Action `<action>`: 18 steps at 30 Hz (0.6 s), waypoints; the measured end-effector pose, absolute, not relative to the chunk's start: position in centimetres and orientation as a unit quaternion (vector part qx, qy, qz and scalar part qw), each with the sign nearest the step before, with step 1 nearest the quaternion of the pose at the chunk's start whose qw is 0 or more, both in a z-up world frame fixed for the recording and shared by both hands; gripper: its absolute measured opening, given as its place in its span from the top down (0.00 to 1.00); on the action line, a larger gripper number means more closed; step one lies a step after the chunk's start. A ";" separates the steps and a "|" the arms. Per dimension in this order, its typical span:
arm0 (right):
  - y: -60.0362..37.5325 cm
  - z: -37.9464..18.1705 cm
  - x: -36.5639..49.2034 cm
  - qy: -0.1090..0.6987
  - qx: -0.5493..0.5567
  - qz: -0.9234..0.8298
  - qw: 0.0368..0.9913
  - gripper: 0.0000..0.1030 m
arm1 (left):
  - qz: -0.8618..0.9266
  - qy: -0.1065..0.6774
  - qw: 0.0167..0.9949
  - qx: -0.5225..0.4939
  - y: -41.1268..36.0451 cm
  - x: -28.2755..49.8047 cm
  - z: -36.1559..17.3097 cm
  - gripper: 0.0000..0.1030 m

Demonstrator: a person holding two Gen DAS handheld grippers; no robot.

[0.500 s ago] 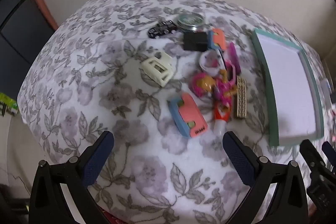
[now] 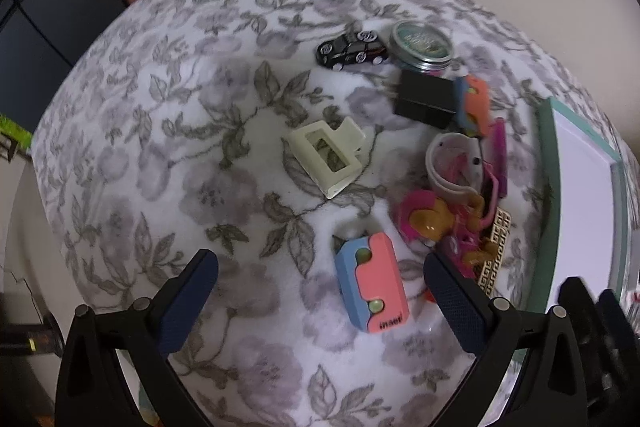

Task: Organize rigid objects
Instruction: 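Grasp the pink-blue block with the left tool while the right grasps the gold bar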

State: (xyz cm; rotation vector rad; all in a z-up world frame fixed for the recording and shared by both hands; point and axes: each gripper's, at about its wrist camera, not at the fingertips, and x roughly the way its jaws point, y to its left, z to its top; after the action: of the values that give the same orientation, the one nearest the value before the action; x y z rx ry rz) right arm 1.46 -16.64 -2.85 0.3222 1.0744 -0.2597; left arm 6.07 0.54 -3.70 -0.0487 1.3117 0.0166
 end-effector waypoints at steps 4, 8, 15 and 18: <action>-16.3 -4.8 2.8 0.529 0.149 -0.113 0.828 0.24 | 0.002 0.619 0.784 -0.044 0.2 7.0 -4.8 0.02; -16.2 -6.4 3.5 0.545 0.152 -0.101 0.818 0.31 | 0.006 0.631 0.775 -0.042 0.0 7.4 -5.9 0.07; -16.1 -8.3 4.1 0.563 0.162 -0.090 0.806 0.39 | 0.007 0.628 0.777 -0.036 0.3 8.0 -7.3 0.09; -16.0 -9.0 4.3 0.569 0.167 -0.084 0.801 0.41 | 0.013 0.632 0.774 -0.031 0.6 8.0 -8.2 0.11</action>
State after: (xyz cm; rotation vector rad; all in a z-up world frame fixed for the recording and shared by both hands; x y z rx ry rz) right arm 4.34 -15.96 -8.98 0.3571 1.2202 -0.1797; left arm 7.97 0.57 -8.24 -0.0664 1.3698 0.0285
